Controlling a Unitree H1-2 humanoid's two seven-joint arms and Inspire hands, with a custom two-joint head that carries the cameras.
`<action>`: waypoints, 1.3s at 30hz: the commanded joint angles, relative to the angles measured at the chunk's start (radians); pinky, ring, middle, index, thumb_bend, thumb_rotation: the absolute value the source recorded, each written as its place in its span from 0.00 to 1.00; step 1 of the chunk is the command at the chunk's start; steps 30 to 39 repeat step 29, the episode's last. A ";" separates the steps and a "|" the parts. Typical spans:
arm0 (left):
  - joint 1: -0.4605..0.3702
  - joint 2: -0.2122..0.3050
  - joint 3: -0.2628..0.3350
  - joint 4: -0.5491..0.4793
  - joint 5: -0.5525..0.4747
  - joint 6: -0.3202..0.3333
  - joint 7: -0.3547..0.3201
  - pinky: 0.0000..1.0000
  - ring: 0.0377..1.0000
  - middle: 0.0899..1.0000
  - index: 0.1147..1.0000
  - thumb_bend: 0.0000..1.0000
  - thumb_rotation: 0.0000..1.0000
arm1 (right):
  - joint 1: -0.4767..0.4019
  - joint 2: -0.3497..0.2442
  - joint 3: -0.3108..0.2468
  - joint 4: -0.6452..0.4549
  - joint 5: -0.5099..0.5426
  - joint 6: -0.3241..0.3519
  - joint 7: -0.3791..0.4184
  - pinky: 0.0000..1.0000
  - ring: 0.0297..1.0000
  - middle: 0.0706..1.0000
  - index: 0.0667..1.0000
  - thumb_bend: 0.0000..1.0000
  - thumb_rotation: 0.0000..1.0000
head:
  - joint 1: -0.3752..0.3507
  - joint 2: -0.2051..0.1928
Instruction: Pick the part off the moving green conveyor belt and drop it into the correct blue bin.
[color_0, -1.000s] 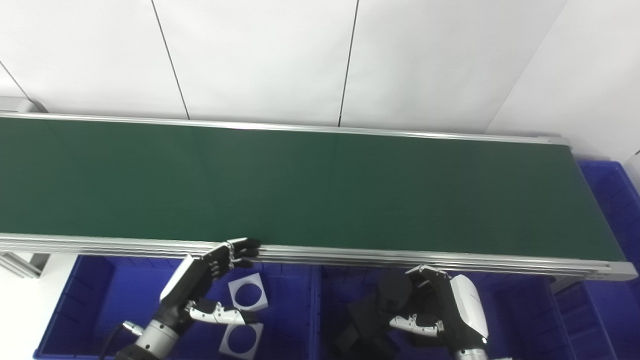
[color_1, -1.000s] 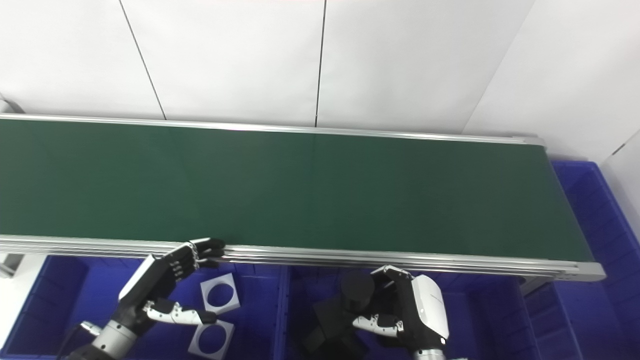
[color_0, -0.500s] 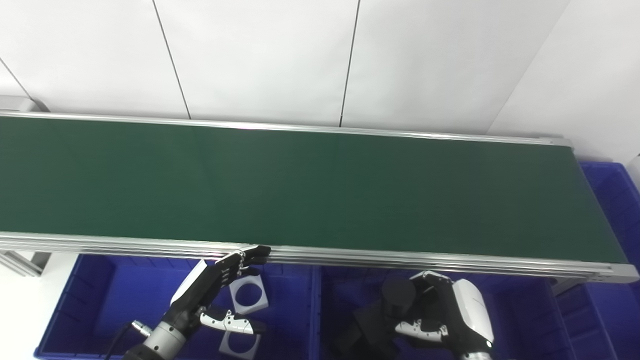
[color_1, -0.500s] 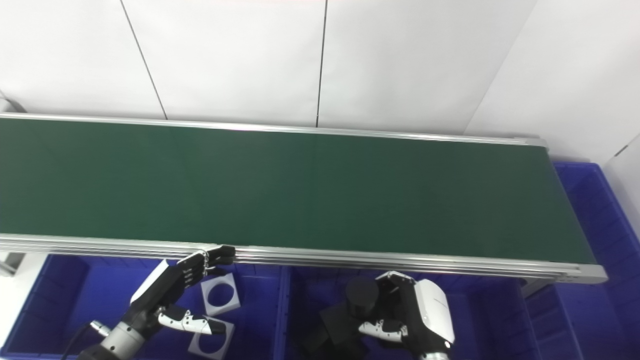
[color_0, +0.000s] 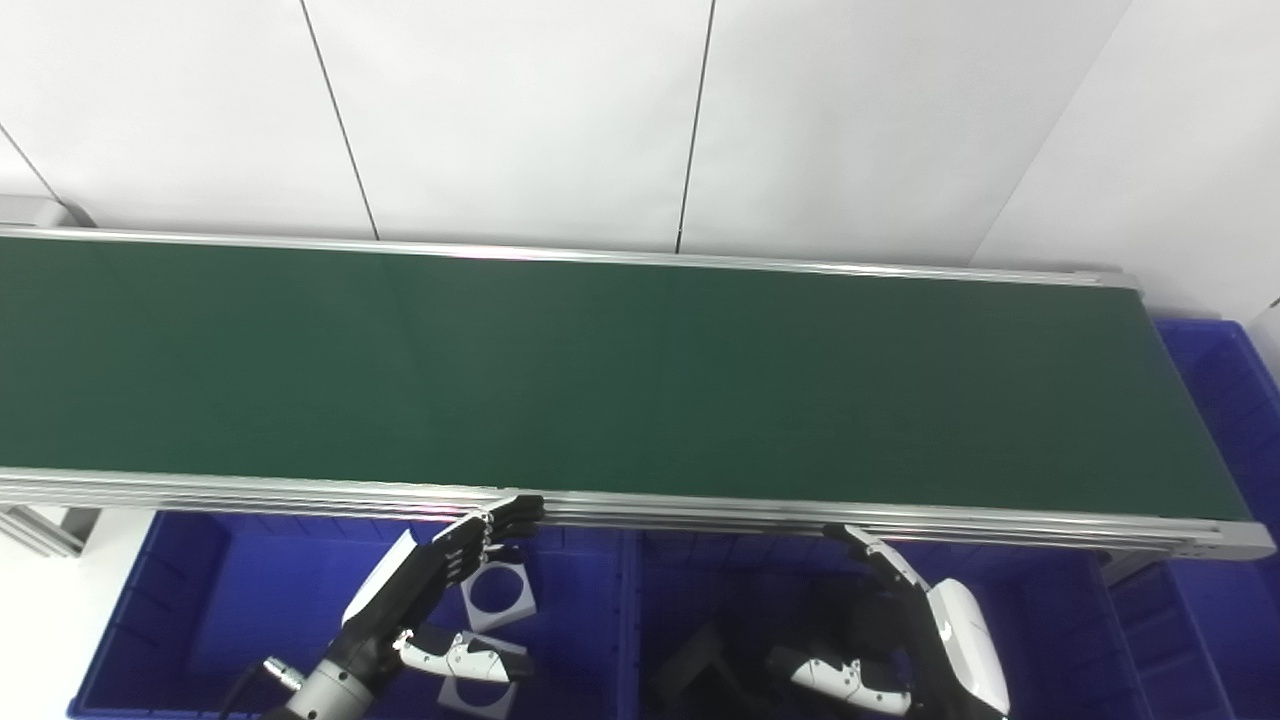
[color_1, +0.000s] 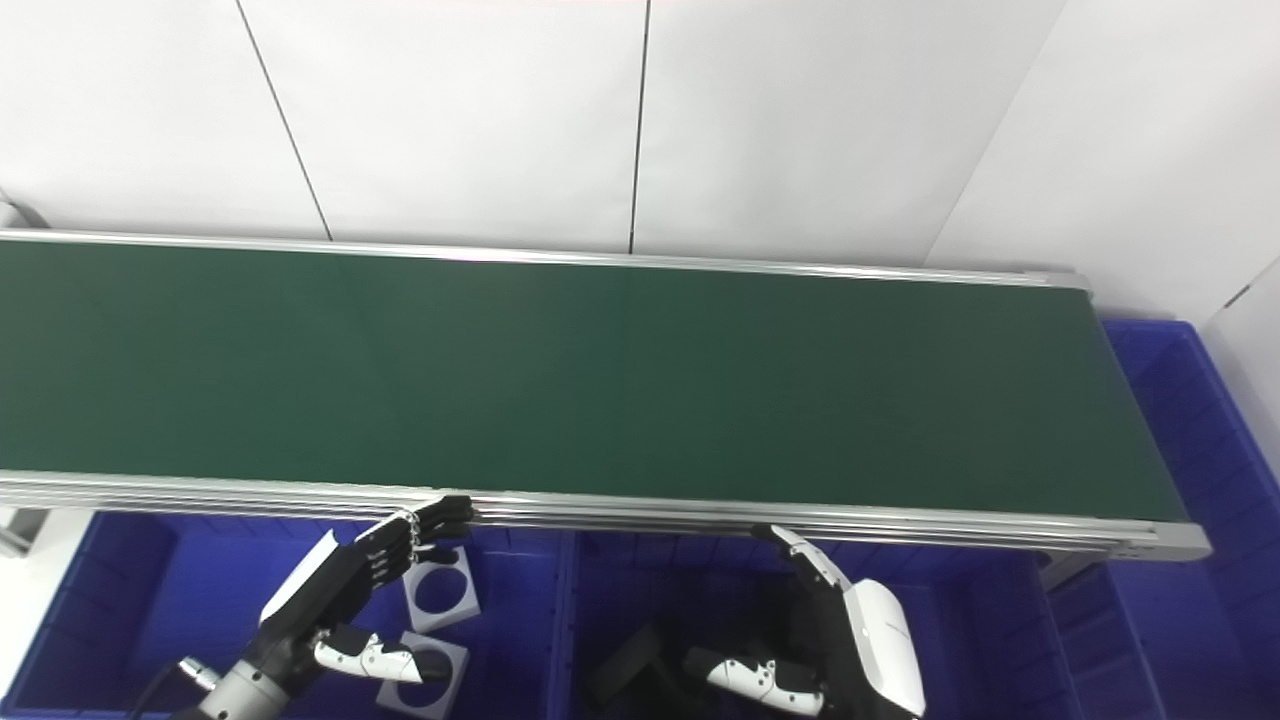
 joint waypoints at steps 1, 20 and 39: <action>-0.006 -0.008 0.002 -0.039 -0.021 -0.035 -0.005 0.79 0.85 0.87 0.85 0.91 0.23 | 0.002 0.006 0.004 -0.026 -0.015 -0.066 -0.023 0.68 0.80 0.84 0.84 0.96 0.57 | 0.000 0.001; 0.015 -0.042 0.023 -0.017 -0.049 -0.062 0.001 0.82 0.87 0.88 0.87 0.89 0.20 | -0.056 0.051 0.058 0.101 0.309 -0.190 0.128 0.73 0.80 0.85 0.90 0.94 0.38 | 0.011 -0.014; 0.017 -0.055 0.048 0.003 -0.046 -0.088 -0.002 0.80 0.86 0.89 0.87 0.87 0.18 | -0.049 0.077 0.053 0.114 0.350 -0.188 0.157 0.78 0.84 0.88 0.94 0.90 0.36 | 0.013 -0.015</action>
